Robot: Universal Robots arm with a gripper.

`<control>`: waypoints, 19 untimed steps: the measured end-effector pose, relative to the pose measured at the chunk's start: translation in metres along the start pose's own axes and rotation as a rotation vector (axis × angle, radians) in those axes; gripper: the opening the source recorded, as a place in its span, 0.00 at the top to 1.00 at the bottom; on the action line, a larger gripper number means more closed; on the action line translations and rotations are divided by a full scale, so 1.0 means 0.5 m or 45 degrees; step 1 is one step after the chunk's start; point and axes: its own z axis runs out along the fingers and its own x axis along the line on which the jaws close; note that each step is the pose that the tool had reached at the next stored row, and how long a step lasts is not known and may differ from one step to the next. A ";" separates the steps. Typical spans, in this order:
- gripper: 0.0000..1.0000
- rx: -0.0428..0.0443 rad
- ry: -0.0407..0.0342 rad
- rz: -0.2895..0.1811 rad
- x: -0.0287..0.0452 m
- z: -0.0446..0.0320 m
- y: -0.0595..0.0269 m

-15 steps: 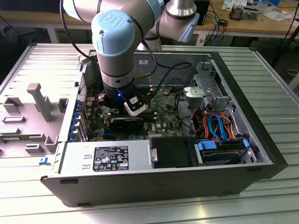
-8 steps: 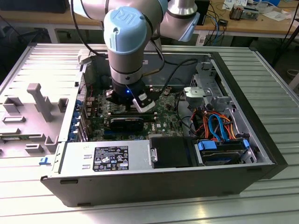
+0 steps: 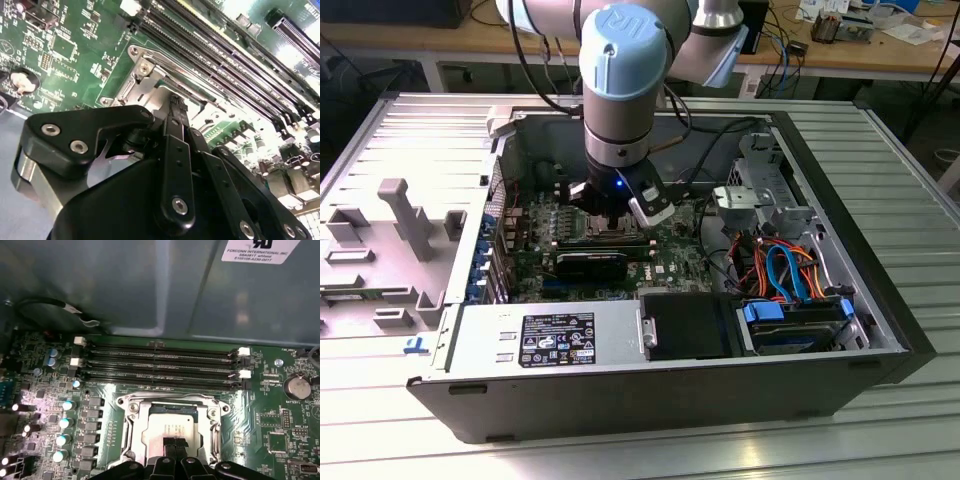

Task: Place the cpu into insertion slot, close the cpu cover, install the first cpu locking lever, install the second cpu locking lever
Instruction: 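Install the second cpu locking lever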

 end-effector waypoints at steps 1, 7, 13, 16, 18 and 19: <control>0.89 0.013 0.0007 0.000 -0.001 0.001 0.004; 0.89 0.124 0.0088 0.001 -0.004 -0.032 0.029; 0.89 0.259 0.0186 0.001 -0.005 -0.059 0.040; 0.89 0.334 0.0239 0.002 -0.006 -0.059 0.050; 0.89 0.348 0.0250 0.002 -0.006 -0.058 0.054; 0.89 0.349 0.0250 0.001 -0.006 -0.058 0.054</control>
